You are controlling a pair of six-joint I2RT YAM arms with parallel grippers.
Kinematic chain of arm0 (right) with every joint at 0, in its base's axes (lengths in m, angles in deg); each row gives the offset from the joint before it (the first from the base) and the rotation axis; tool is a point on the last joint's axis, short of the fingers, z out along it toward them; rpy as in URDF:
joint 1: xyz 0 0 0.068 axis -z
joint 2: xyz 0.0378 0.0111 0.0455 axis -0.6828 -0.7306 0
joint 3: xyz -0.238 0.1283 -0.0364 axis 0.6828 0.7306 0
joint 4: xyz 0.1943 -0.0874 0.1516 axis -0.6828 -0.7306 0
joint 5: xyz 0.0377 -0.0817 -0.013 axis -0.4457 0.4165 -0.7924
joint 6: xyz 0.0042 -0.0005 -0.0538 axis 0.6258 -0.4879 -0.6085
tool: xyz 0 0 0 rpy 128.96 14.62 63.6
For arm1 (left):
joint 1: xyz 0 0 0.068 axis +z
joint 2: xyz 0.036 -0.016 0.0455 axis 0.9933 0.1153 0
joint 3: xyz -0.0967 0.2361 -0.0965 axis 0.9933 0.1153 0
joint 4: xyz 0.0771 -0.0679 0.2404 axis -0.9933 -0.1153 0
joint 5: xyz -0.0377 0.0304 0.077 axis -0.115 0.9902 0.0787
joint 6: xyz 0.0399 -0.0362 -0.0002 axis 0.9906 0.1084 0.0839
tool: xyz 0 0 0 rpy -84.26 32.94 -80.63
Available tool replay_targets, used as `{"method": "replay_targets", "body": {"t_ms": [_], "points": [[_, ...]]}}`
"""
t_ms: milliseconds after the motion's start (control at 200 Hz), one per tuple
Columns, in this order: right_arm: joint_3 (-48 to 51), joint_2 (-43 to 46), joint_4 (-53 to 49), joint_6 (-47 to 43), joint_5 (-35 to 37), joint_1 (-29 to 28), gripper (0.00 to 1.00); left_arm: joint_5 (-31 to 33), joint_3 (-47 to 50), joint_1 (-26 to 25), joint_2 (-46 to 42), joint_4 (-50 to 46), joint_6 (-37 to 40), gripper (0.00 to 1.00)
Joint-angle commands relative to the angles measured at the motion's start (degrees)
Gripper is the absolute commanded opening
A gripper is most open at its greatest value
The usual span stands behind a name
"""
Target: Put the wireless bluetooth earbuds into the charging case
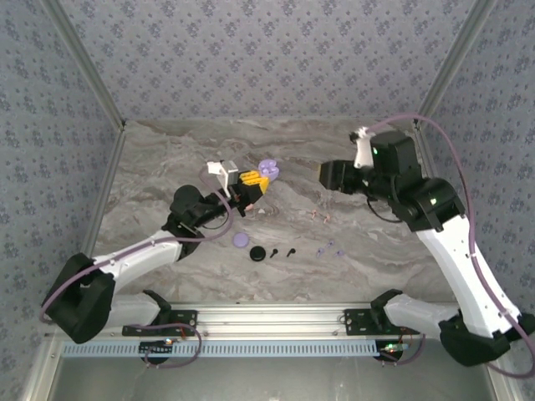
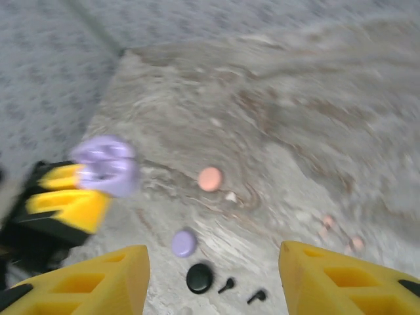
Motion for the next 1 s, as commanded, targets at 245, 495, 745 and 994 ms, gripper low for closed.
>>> {"method": "replay_targets", "body": {"t_ms": [245, 495, 745, 994], "points": [[31.00, -1.39, 4.02, 24.75, 1.91, -0.79, 0.49, 3.38, 3.49, 0.21, -9.34, -6.28, 5.67, 0.00], [33.88, -11.52, 9.04, 29.07, 3.96, -7.39, 0.46, 3.44, 4.03, 0.10, -10.58, -6.90, 6.34, 0.00], [34.13, -17.98, 10.65, 29.70, 5.33, -8.13, 0.43, 2.99, 4.11, 0.05, -11.22, -7.27, 6.38, 0.00], [36.21, -20.49, 12.94, 28.97, 4.91, -7.66, 0.41, 3.07, 4.55, 0.10, -11.64, -7.35, 6.34, 0.00]]}}
